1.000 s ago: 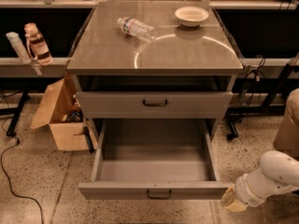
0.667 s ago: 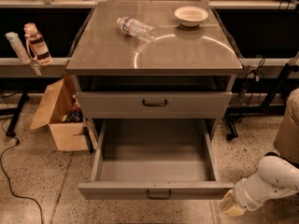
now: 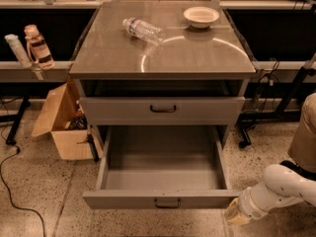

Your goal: Close middle drawer

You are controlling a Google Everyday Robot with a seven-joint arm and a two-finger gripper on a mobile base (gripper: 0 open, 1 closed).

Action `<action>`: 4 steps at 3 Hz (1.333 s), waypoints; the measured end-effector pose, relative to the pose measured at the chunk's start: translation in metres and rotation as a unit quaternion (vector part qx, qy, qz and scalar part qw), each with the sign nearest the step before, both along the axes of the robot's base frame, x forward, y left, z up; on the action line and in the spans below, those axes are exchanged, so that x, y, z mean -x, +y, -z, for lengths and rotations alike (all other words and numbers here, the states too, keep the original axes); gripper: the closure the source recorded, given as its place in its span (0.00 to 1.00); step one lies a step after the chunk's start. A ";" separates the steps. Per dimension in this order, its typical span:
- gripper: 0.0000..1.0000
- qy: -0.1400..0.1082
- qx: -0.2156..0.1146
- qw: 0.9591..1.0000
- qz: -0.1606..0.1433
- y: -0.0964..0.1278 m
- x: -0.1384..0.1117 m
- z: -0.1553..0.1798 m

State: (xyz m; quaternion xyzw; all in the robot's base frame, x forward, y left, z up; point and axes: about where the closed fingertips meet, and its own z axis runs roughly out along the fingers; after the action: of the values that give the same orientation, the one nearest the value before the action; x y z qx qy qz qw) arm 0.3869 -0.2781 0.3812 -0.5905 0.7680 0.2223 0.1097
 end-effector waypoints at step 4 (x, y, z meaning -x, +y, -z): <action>1.00 -0.044 0.039 0.998 0.006 0.005 -0.070 0.000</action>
Offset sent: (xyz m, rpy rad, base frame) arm 0.0833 0.0162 0.0033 -0.0525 -0.1220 -0.0115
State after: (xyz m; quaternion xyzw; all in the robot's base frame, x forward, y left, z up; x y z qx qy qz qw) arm 0.4568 -0.2731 0.3815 -0.5991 0.7739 0.1650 0.1219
